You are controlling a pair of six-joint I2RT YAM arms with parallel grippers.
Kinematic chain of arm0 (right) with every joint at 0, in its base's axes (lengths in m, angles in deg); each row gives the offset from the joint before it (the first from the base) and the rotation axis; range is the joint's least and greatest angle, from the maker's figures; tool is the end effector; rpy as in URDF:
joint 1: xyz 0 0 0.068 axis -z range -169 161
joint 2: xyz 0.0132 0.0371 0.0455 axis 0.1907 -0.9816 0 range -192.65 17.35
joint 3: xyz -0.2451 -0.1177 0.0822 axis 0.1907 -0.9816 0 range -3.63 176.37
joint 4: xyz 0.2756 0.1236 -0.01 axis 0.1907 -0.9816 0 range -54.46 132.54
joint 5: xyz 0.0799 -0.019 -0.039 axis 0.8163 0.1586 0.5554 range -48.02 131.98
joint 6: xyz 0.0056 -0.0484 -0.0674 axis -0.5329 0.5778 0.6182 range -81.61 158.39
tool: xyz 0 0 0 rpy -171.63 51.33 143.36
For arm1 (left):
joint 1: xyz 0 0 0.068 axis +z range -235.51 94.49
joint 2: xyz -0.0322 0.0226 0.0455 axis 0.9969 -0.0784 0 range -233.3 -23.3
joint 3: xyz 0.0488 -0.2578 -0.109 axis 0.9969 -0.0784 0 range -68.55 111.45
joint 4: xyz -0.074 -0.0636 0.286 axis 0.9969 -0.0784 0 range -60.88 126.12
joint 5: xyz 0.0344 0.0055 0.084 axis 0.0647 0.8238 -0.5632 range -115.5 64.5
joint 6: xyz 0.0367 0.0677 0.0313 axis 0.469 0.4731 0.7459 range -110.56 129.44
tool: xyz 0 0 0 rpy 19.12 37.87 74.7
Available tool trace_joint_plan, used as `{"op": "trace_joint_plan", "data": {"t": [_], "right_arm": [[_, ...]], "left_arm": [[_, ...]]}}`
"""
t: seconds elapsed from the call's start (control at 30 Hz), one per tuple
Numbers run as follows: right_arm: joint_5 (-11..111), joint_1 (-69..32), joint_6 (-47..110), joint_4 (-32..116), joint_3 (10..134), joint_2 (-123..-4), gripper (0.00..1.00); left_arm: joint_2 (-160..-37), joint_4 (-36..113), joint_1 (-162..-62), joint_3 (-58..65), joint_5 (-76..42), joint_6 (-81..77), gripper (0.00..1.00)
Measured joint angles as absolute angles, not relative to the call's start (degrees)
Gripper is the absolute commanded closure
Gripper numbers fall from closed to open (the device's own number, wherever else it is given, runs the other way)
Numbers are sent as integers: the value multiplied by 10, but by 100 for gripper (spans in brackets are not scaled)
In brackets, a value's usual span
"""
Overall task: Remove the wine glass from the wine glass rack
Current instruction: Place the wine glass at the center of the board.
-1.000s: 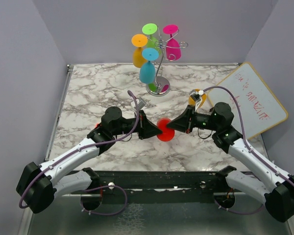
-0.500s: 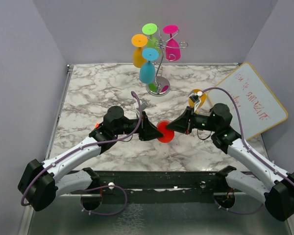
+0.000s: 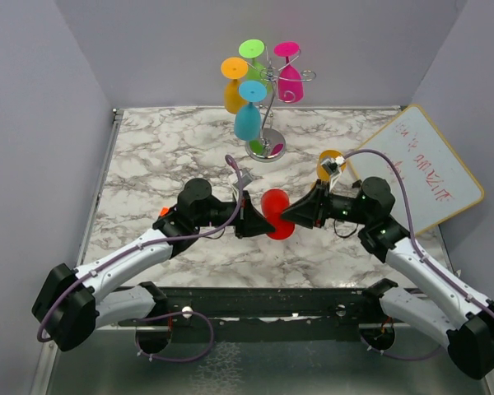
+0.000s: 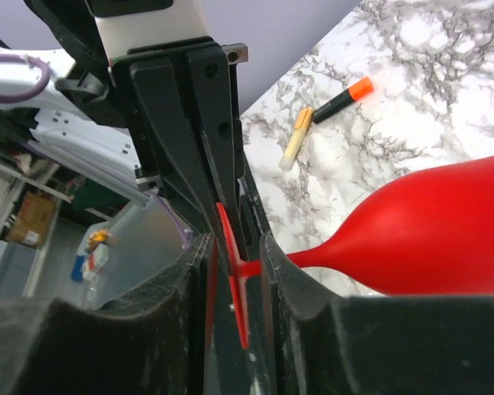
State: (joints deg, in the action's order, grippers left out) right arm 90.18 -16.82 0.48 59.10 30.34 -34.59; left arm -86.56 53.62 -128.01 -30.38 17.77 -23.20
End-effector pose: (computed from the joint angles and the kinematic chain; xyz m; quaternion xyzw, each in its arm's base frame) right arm 0.2092 0.1715 0.2957 -0.2266 0.6759 0.5914 0.3769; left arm 0.1934 -0.2449 0.2751 0.3021 0.6759 -0.5932 0.3162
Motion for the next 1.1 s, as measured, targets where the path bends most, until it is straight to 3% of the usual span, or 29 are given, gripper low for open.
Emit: {"op": "trace_joint_plan", "data": {"t": [0.13, 0.3, 0.6, 0.8, 1.1], "right_arm": [[896, -168, 7, 571, 312, -344, 32], [835, -168, 45, 478, 371, -334, 21], [725, -162, 115, 351, 506, -397, 20], [813, -135, 94, 389, 454, -450, 19], [925, -133, 136, 408, 477, -449, 19]], "left_arm": [[-852, 527, -1280, -306, 177, -215, 100], [-805, 463, -1281, -314, 176, -146, 100], [-632, 419, -1287, -408, 183, 20, 100], [-559, 420, -1291, -437, 194, 157, 100], [-618, 405, -1291, -436, 255, 260, 100]]}}
